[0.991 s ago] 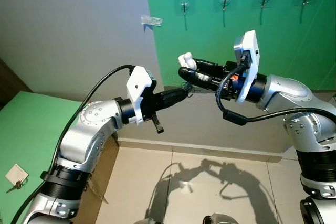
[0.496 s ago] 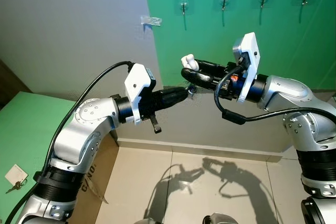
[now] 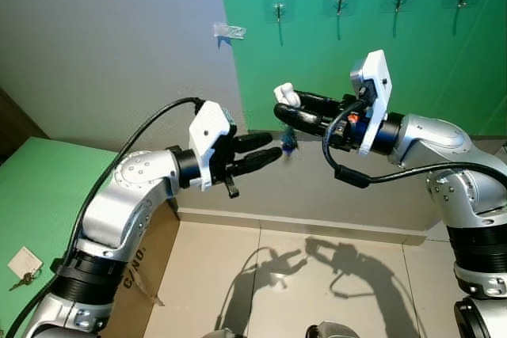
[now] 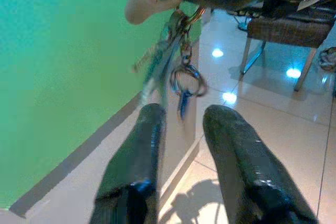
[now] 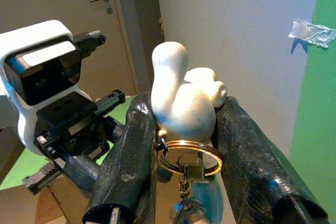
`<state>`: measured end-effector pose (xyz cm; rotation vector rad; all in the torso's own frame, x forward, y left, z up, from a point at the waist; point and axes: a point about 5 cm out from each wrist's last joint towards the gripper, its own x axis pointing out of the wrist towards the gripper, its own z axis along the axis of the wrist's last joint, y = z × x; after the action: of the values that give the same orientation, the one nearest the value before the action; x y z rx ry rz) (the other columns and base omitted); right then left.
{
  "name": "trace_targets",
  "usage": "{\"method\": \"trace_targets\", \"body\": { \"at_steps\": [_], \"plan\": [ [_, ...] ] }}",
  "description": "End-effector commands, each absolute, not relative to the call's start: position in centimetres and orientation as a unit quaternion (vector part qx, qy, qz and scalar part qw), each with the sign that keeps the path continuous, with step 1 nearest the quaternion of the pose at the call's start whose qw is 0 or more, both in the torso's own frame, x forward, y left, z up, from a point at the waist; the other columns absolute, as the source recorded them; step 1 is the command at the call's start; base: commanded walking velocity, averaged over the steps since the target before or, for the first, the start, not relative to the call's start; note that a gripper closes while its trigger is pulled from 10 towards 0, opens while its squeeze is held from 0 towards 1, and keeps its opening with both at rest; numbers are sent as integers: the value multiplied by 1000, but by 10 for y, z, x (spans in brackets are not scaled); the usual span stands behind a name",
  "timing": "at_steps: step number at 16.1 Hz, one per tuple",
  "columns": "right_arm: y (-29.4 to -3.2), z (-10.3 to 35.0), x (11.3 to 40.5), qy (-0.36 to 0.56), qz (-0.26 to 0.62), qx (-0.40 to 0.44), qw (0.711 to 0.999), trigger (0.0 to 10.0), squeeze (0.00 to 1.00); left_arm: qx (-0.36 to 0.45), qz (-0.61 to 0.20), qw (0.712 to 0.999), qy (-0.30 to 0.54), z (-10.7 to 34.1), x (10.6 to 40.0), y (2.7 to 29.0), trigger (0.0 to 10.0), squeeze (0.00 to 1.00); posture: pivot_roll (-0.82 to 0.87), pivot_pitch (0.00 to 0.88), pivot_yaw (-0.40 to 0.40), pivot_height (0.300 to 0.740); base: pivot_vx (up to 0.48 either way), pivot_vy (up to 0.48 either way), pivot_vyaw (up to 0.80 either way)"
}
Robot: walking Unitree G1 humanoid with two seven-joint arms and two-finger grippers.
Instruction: Hang keys on a hook
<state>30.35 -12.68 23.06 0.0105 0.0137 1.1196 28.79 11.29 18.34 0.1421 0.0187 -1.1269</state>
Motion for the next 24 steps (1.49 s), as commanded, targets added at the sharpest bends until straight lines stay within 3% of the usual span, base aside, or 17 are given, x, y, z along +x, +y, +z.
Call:
{"method": "trace_targets", "body": {
  "at_steps": [1, 24],
  "plan": [
    [-122, 239, 302, -3, 548, -4, 836, 0, 0, 79, -521, 850, 8, 185, 291, 119, 10000, 0, -243, 65, 96, 740, 0, 0, 0],
    [-112, 246, 300, -19, 550, 2, 835, 0, 0, 74, -534, 842, -13, 184, 295, 104, 10000, 0, -251, 35, 98, 740, 0, 0, 0]
  ]
}}
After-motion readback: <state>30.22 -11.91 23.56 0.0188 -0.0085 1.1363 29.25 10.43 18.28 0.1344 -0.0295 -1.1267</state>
